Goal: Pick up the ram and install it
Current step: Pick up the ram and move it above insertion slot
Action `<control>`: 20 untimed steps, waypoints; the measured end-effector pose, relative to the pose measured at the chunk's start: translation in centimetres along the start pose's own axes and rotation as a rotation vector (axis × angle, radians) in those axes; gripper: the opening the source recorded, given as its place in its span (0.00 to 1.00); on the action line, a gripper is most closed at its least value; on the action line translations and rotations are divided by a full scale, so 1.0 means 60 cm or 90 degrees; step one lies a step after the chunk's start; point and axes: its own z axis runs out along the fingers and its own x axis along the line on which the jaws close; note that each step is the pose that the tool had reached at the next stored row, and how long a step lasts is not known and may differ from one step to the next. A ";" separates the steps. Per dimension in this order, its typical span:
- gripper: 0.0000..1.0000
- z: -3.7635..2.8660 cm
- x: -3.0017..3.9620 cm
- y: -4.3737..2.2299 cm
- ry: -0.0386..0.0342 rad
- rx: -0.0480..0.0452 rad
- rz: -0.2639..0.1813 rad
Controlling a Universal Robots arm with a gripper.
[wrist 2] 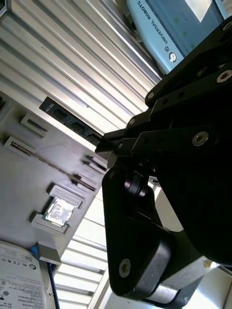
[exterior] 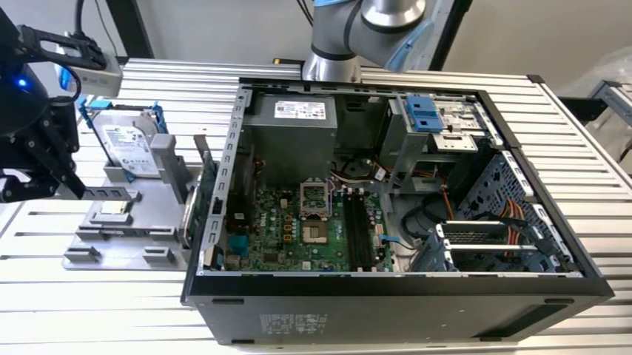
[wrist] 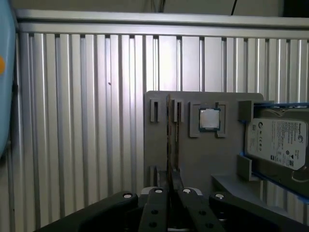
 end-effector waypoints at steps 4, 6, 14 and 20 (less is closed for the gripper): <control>0.00 -0.005 0.000 0.000 0.0000 0.0000 0.000; 0.00 -0.008 -0.001 0.000 0.0000 0.0000 0.000; 0.00 -0.019 -0.002 0.000 0.0001 0.0000 0.000; 0.00 -0.026 -0.002 0.001 -0.0001 0.0001 0.000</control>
